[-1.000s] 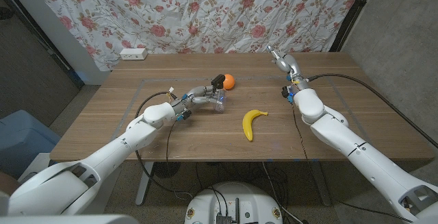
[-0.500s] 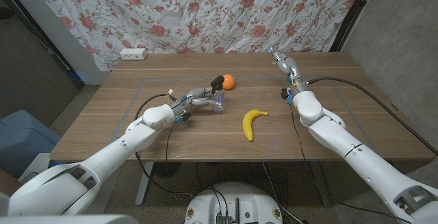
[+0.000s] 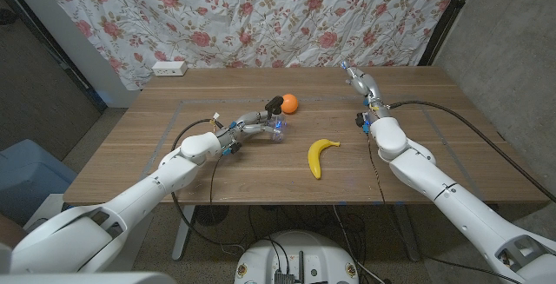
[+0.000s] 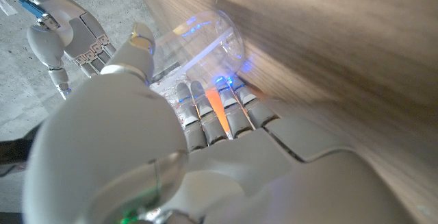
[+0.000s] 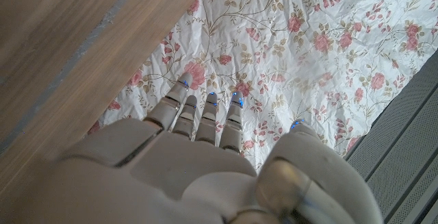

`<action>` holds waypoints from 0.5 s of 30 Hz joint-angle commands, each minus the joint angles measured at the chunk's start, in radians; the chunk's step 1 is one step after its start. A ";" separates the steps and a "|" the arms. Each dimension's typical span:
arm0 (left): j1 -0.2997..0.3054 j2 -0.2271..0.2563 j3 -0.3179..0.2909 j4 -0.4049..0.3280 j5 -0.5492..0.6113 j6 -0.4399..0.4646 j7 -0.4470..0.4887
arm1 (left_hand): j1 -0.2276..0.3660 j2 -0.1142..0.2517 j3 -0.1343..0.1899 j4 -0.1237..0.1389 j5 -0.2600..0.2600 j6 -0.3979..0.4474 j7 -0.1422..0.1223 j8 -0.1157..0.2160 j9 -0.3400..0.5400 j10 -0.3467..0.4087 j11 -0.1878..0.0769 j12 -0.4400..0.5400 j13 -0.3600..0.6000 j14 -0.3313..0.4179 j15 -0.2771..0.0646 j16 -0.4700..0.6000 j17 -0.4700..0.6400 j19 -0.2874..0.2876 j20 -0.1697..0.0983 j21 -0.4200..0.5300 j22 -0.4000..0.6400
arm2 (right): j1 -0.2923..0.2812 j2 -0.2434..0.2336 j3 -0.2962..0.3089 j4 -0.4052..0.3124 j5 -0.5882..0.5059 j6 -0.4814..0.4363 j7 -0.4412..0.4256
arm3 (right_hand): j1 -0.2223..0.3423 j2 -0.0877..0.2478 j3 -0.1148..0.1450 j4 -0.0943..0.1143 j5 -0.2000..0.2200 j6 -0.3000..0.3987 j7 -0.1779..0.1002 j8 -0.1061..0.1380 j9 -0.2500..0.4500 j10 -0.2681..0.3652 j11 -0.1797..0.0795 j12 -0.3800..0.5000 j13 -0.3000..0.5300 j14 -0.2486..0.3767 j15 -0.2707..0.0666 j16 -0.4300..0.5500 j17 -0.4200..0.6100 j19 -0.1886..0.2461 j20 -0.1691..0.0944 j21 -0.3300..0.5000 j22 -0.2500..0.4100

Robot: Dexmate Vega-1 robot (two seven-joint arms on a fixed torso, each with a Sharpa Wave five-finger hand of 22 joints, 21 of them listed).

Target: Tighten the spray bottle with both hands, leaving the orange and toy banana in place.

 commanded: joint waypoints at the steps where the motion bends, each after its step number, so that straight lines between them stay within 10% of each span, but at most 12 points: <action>1: -0.004 0.010 0.003 0.000 0.002 0.002 -0.013 | -0.014 0.026 -0.008 0.002 0.008 0.038 -0.072 -0.033 0.003 -0.025 0.004 0.002 -0.016 -0.021 -0.093 -0.005 -0.004 -0.006 0.002 -0.003 0.001 | 0.003 0.012 -0.006 0.018 0.002 0.015 -0.009 | -0.004 0.007 0.004 0.000 -0.001 0.010 -0.002 0.007 0.000 0.010 -0.001 0.005 0.001 0.007 0.002 0.001 0.001 0.007 0.000 0.003 0.001; 15: 0.002 0.022 0.000 -0.009 -0.006 0.012 -0.025 | -0.015 -0.017 -0.029 0.002 0.010 -0.053 -0.070 -0.136 0.002 -0.090 0.022 0.005 -0.072 -0.072 -0.079 -0.008 -0.013 -0.019 0.004 -0.005 -0.001 | 0.006 0.019 -0.011 0.032 0.001 0.019 -0.014 | -0.005 0.009 0.007 -0.003 -0.005 0.021 -0.005 0.010 0.001 0.015 -0.003 0.006 0.001 0.011 0.004 0.001 -0.003 0.009 0.003 0.003 0.001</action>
